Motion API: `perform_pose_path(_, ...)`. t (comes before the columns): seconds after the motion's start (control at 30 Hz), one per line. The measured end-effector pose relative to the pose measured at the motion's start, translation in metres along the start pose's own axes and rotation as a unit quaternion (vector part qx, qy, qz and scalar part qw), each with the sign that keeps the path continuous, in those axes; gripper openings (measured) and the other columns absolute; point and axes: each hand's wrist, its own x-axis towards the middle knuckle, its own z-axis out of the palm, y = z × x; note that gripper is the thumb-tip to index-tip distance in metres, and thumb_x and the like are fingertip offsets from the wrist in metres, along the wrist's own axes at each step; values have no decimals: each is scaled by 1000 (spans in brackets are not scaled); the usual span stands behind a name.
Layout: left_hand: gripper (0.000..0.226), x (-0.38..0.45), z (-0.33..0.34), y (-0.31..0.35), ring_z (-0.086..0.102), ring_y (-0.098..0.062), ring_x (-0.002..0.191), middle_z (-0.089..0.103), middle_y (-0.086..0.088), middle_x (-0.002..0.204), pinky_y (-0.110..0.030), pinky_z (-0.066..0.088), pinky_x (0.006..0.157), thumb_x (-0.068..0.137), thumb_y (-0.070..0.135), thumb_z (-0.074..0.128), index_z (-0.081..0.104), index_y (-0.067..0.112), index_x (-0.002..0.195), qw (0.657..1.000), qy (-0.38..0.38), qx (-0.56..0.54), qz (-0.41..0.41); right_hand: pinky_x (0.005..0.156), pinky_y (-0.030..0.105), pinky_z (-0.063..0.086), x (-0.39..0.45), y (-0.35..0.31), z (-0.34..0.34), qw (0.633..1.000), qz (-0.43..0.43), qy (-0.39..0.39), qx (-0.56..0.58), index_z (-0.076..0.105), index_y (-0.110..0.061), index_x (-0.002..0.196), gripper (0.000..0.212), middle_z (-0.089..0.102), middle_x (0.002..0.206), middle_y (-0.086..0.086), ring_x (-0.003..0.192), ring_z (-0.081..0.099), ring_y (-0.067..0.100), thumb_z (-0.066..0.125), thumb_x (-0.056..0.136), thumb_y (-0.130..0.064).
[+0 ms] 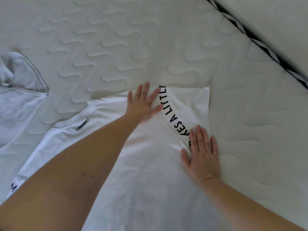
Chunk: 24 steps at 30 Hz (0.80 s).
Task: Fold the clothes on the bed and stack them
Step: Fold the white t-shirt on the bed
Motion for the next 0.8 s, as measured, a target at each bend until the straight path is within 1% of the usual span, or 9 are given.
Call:
perform_pose_path(0.07,59,1,-8,-9,-15,-13,149,-19,11,161,-47,-10,117,96,65,19,-8,55,147,999,3,-20,41,119,50,15,0,-1,0,1000,3,2,2,21,-10,153,74,13,162,6,150,12,20,31,91,-48)
perform_pose_path(0.13,54,-4,-17,-26,4,-11,150,3,10,164,-43,-3,118,102,45,31,10,45,152,994,51,-61,70,119,50,14,0,0,0,1000,2,2,4,23,-10,153,73,14,162,7,149,13,20,31,90,-46)
perform_pose_path(0.17,53,-7,-22,-38,15,-11,148,17,9,162,-41,1,118,102,38,37,20,40,152,992,85,-73,59,119,50,13,0,0,1,1000,2,3,5,24,-10,153,73,14,162,7,149,14,21,31,90,-46)
perform_pose_path(0.27,41,-9,-41,-74,42,-23,130,48,1,139,-41,20,111,93,33,56,52,29,134,988,140,-55,-44,119,51,14,1,0,2,1000,5,1,6,24,-9,152,73,15,162,8,149,15,21,30,90,-45)
perform_pose_path(0.33,31,-5,-57,-92,49,-28,116,54,-4,120,-42,31,98,88,38,63,62,24,116,986,100,-62,-115,119,51,13,1,-1,2,1000,8,-1,2,24,-9,152,73,15,162,8,149,16,22,29,90,-45)
perform_pose_path(0.43,22,1,-71,-104,56,-27,104,60,-2,103,-41,40,90,90,41,64,63,21,99,987,37,-89,-126,119,51,14,1,-3,1,1000,11,-1,0,24,-8,152,73,17,161,9,148,17,23,29,89,-45)
perform_pose_path(0.6,13,5,-72,-99,61,-28,92,67,-5,97,-38,48,84,93,30,62,64,17,96,973,118,-178,-89,119,51,14,2,-4,1,1000,13,9,6,29,-6,150,72,23,159,11,147,21,25,29,89,-43)
perform_pose_path(0.7,17,7,-65,-102,60,-24,94,65,-1,99,-37,46,85,93,34,61,63,18,98,979,119,-150,-67,118,52,15,2,-4,3,1000,14,12,3,29,-6,150,72,23,159,12,147,21,26,29,88,-43)
perform_pose_path(0.8,34,2,-63,-115,49,-16,93,55,6,98,-38,37,90,89,53,60,60,22,103,991,70,-111,-40,118,53,15,2,-3,4,1000,12,10,-4,26,-6,151,72,22,160,12,147,21,26,30,88,-43)
